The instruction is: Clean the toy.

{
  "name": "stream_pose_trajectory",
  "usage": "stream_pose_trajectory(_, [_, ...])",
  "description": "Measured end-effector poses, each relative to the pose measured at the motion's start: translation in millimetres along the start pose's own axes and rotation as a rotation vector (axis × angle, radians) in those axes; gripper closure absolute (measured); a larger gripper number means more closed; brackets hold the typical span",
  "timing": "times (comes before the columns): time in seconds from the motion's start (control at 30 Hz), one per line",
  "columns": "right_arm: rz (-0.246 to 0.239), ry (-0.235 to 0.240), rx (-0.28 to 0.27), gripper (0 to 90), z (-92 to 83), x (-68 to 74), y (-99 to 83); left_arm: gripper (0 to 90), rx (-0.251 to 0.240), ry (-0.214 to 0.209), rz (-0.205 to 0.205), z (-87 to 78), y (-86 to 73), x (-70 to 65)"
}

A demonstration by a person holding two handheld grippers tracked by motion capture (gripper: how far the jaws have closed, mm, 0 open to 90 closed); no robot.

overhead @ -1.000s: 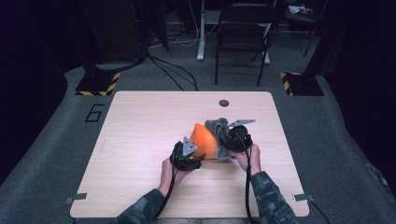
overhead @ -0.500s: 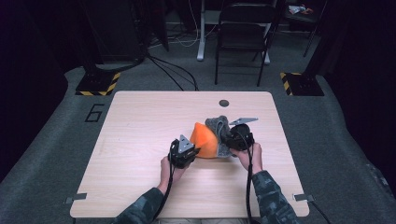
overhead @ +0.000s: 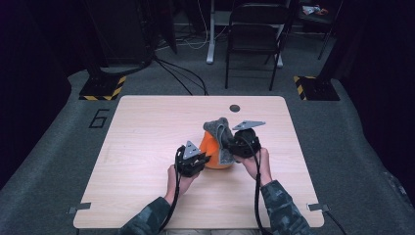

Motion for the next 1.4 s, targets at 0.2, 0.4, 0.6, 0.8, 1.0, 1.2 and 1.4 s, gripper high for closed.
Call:
stream_pose_trajectory(0.2, [-0.045,-0.055,0.058,76.6,21.9,2.8,-6.3,77.0,0.014,-0.001,0.016,4.4,-3.3,1.5])
stream_pose_trajectory(0.4, [-0.043,-0.081,0.072,76.6,21.5,-0.7,-8.4,76.3,0.017,-0.001,0.017,5.9,-4.1,2.5])
stream_pose_trajectory(0.6, [-0.006,-0.104,0.083,76.5,19.4,-16.0,-15.9,75.8,0.019,-0.006,0.008,6.9,-5.2,5.0])
stream_pose_trajectory(0.8, [0.069,-0.104,0.099,76.6,18.6,-35.8,-28.0,75.4,0.019,-0.008,0.005,7.5,-5.3,4.6])
stream_pose_trajectory(1.0, [0.111,-0.132,0.138,76.6,22.9,-53.5,-42.2,75.2,0.018,-0.007,0.003,7.5,-5.3,4.4])
stream_pose_trajectory(1.2, [0.176,-0.153,0.226,76.6,37.2,-72.2,-64.0,74.6,0.014,-0.006,-0.007,7.7,-6.3,7.4])
stream_pose_trajectory(1.4, [0.185,-0.161,0.221,77.0,34.3,-78.4,-62.5,74.4,0.02,-0.01,-0.007,7.3,-7.2,9.9])
Point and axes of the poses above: each handheld gripper's, and its own axes: z roughly forward along the jaws, y roughly out of its top, x roughly to its left, the point moved 1 cm from there along z, roughly forward along the jaws, and after that the axes turned 10 degrees about y, right-handed, at the moved point
